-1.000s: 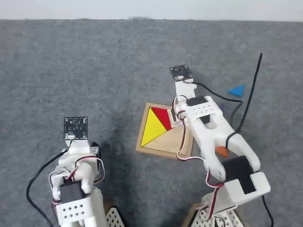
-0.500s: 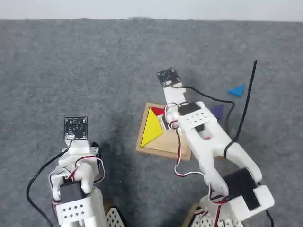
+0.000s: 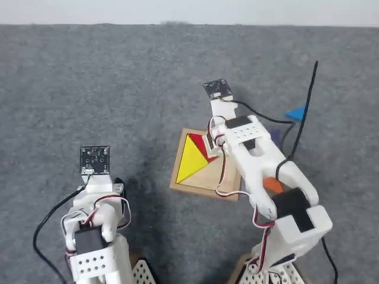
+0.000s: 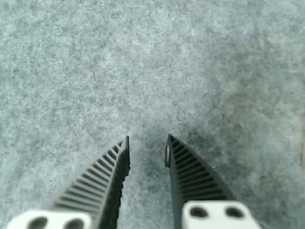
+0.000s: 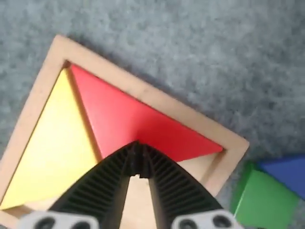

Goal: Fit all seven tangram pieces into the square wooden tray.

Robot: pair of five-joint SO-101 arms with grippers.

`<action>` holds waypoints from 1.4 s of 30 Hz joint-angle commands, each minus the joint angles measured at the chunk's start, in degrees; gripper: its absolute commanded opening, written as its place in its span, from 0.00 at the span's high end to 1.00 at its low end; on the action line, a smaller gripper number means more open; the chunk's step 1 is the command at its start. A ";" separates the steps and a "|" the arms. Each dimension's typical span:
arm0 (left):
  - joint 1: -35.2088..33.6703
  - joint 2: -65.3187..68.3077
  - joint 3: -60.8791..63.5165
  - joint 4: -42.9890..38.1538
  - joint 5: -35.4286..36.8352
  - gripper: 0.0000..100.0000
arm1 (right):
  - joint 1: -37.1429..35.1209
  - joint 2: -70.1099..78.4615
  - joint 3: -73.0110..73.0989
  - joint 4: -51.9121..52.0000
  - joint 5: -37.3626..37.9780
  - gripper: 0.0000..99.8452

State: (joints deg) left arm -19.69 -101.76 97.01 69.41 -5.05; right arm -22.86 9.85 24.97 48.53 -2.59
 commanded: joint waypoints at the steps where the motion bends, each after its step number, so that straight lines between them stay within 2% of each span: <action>1: -0.18 0.09 -0.48 0.35 -0.62 0.88 | 1.01 0.84 -1.41 0.31 2.37 0.99; 6: -0.18 0.09 -0.48 0.35 -0.62 0.88 | 1.10 -8.04 -0.70 1.54 3.43 0.99; 11: -0.18 0.09 -0.48 0.35 -0.62 0.88 | 6.02 -24.40 4.48 8.40 4.92 0.99; 15: -0.18 0.09 -0.48 0.35 -0.62 0.88 | 12.09 -29.67 8.70 17.10 15.56 0.97; 21: -0.18 0.09 -0.48 0.35 -0.62 0.88 | 15.08 -29.76 19.52 19.03 32.00 0.79; 23: -0.18 0.09 -0.48 0.35 -0.62 0.88 | 14.99 -29.85 21.89 18.86 34.73 0.75; 26: -0.18 0.09 -0.48 0.35 -0.62 0.88 | 16.13 -29.76 24.18 16.57 36.48 0.73; 33: -0.18 0.09 -0.48 0.35 -0.62 0.88 | 18.24 -29.67 28.13 9.36 36.84 0.76; 38: -0.18 0.09 -0.48 0.35 -0.62 0.88 | 18.33 -28.35 28.31 9.27 39.03 0.76; 42: -0.18 0.09 -0.48 0.35 -0.62 0.88 | 18.42 -21.23 26.81 8.84 40.00 0.79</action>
State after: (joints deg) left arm -19.69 -101.76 97.01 69.41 -5.05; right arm -5.19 -14.95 53.54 58.64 36.26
